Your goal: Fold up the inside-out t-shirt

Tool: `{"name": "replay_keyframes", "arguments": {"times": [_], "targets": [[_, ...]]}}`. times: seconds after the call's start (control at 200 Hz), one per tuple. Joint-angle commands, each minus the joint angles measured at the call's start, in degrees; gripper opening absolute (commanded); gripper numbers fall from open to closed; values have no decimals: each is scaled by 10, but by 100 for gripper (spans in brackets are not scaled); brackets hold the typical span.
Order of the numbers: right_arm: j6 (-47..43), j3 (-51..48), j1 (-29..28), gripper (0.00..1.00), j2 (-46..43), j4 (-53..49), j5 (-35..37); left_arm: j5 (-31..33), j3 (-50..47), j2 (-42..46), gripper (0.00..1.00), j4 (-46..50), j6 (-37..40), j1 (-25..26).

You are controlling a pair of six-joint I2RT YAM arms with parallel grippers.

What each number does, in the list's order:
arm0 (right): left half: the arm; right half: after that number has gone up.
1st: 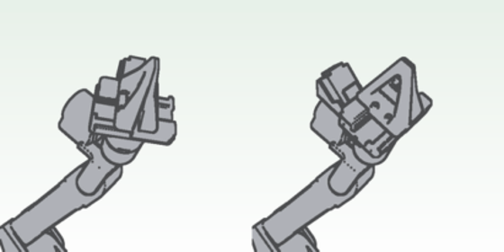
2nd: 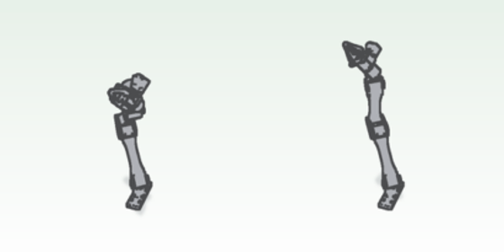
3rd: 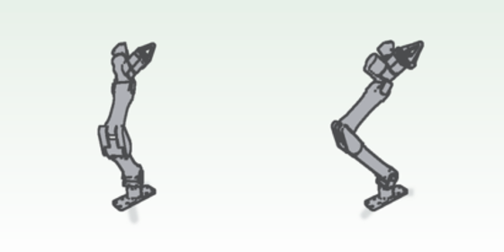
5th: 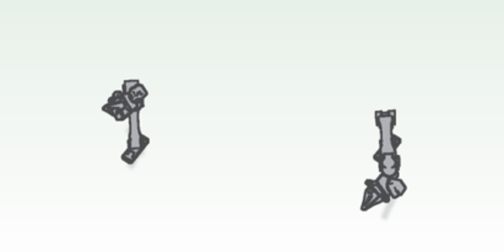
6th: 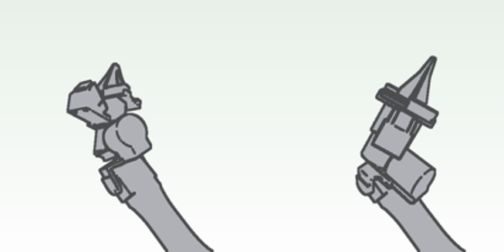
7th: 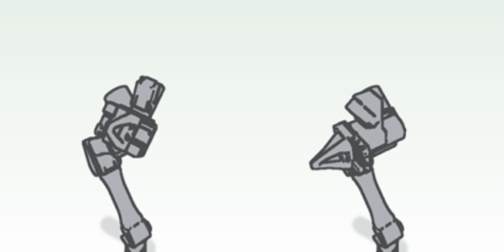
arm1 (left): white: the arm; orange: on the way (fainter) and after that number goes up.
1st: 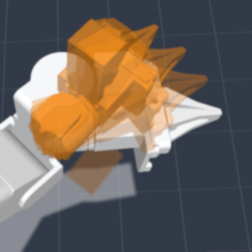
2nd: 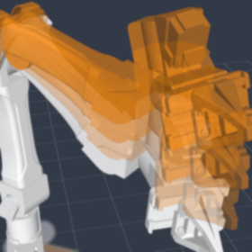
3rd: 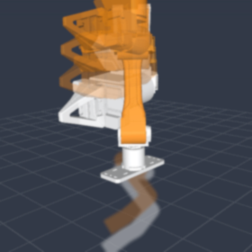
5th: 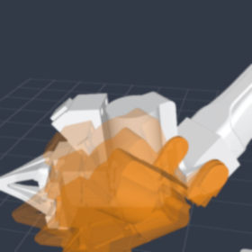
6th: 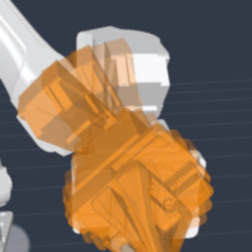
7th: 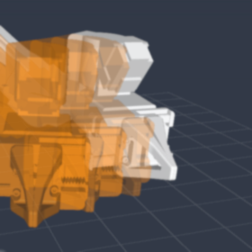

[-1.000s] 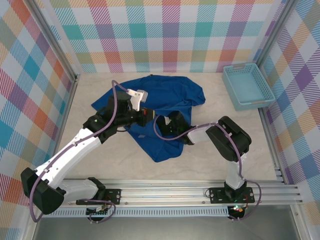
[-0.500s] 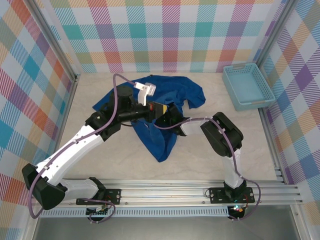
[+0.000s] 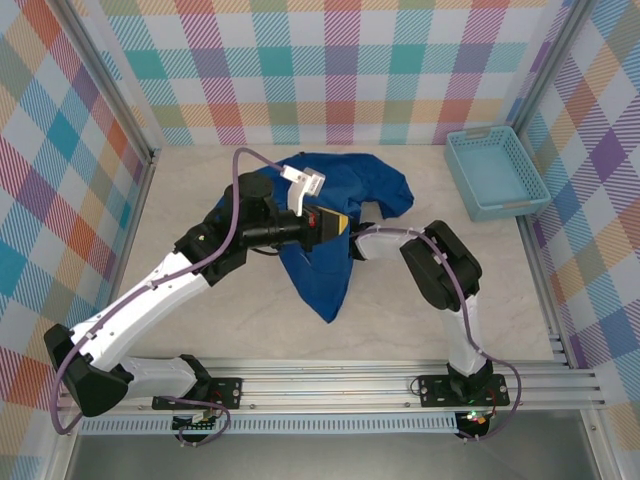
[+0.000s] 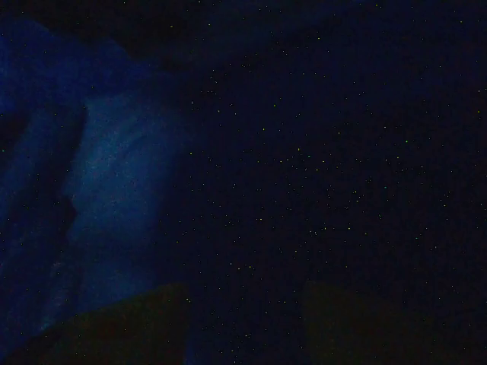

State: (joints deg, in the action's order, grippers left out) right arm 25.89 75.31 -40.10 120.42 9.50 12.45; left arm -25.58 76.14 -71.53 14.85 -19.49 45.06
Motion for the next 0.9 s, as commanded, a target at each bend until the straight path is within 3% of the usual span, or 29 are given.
{"name": "replay_keyframes", "arguments": {"times": [0.0, 0.4, 0.895], "targets": [[26, 39, 0, 48, 21, -76, 13, -40, 57, -4, 0, -35, 21, 23], [55, 154, -3, 62, 70, -248, 62, -55, 117, -3, 0, -14, 38, 40], [20, 166, 3, 72, 86, -369, 49, 88, 167, 43, 0, 71, 119, 33]]}}
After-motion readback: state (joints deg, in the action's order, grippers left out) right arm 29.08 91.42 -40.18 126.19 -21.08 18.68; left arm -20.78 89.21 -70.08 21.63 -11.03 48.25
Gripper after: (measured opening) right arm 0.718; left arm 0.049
